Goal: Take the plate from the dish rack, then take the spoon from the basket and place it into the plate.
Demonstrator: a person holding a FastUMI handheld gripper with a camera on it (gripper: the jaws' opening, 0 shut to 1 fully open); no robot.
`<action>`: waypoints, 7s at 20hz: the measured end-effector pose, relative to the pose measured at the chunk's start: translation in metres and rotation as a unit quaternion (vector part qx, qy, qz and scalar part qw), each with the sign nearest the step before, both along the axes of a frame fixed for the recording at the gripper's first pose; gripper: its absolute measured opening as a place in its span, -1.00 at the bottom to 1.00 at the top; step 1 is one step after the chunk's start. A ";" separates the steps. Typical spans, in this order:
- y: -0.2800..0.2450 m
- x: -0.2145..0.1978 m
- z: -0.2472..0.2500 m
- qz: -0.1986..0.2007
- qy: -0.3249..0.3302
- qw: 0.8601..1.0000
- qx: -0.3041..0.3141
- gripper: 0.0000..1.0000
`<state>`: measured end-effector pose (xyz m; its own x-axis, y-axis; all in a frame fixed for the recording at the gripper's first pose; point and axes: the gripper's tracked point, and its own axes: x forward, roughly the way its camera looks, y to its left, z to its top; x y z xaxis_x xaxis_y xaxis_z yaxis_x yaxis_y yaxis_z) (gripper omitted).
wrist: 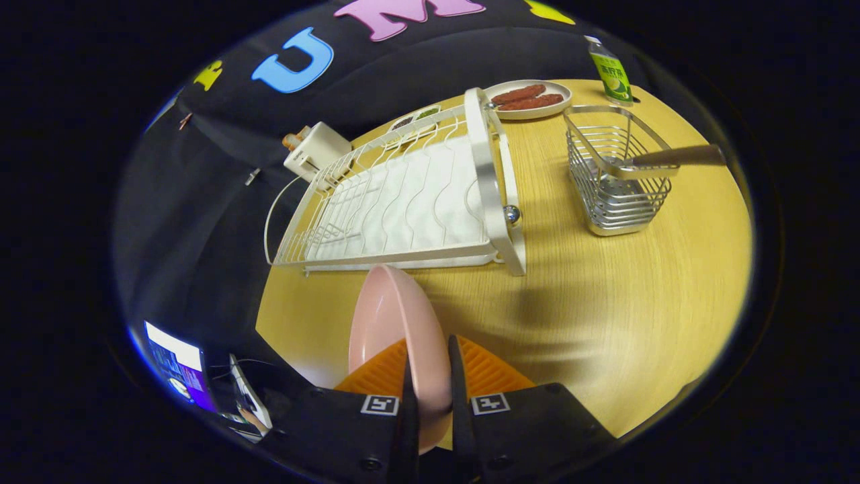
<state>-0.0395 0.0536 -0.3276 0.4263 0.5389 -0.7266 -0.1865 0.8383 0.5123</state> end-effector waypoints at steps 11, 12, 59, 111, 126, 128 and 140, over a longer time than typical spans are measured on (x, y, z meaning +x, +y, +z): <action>-0.063 0.015 0.022 -0.026 -0.120 0.990 -0.062 0.97; -0.072 0.017 0.030 -0.030 -0.149 0.986 -0.074 0.97; -0.178 0.169 0.066 -0.168 -0.414 0.887 -0.121 -0.63; 0.091 0.035 0.081 0.103 -0.376 0.920 0.030 -0.71; 0.059 0.028 0.090 0.119 -0.363 0.924 -0.005 0.95; 0.051 0.029 0.104 0.122 -0.377 0.918 -0.014 0.94; -0.026 0.044 0.243 0.046 -0.461 0.885 -0.037 0.96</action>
<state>0.0041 0.0271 -0.0844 0.8135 0.5676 -0.1268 -0.5661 0.8228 0.0509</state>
